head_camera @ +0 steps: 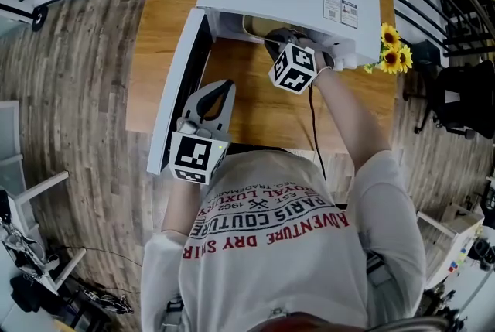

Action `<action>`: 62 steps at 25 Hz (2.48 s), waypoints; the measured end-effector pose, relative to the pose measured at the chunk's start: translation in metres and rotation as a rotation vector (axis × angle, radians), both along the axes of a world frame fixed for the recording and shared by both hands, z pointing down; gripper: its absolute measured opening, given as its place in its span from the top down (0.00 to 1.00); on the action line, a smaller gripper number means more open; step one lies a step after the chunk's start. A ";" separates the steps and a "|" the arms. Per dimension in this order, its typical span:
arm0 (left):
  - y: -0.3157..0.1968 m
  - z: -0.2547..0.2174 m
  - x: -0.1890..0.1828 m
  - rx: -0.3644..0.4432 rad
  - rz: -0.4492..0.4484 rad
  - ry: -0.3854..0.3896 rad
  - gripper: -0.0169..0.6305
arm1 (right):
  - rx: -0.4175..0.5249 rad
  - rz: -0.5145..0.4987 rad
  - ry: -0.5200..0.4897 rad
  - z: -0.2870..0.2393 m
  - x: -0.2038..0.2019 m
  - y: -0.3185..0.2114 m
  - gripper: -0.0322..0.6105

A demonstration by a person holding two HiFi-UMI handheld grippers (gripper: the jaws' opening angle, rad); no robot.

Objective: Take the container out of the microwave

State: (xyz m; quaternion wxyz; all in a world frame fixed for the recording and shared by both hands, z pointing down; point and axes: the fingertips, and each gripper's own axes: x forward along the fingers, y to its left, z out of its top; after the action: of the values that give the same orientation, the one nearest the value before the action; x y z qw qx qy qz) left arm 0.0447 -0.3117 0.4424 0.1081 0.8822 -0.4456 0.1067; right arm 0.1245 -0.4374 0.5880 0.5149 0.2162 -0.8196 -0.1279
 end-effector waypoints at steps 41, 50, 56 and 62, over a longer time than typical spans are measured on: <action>0.138 -0.093 -0.022 0.267 0.068 -0.044 0.95 | 0.437 0.532 -0.870 -0.222 0.057 0.257 0.90; 0.145 -0.099 -0.023 0.287 0.069 -0.039 0.95 | 0.409 0.517 -0.905 -0.224 0.048 0.265 0.90; 0.148 -0.101 -0.022 0.299 0.080 -0.038 0.95 | 0.397 0.512 -0.906 -0.222 0.041 0.268 0.90; 0.147 -0.095 -0.020 0.285 0.083 -0.052 0.95 | 0.391 0.527 -0.898 -0.217 0.042 0.269 0.90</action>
State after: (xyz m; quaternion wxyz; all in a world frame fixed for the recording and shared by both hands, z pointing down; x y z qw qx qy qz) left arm 0.0245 -0.1651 0.3477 -0.0342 0.9032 -0.4222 0.0694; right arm 0.1666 -0.1688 0.3712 0.0801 0.5387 -0.8377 -0.0397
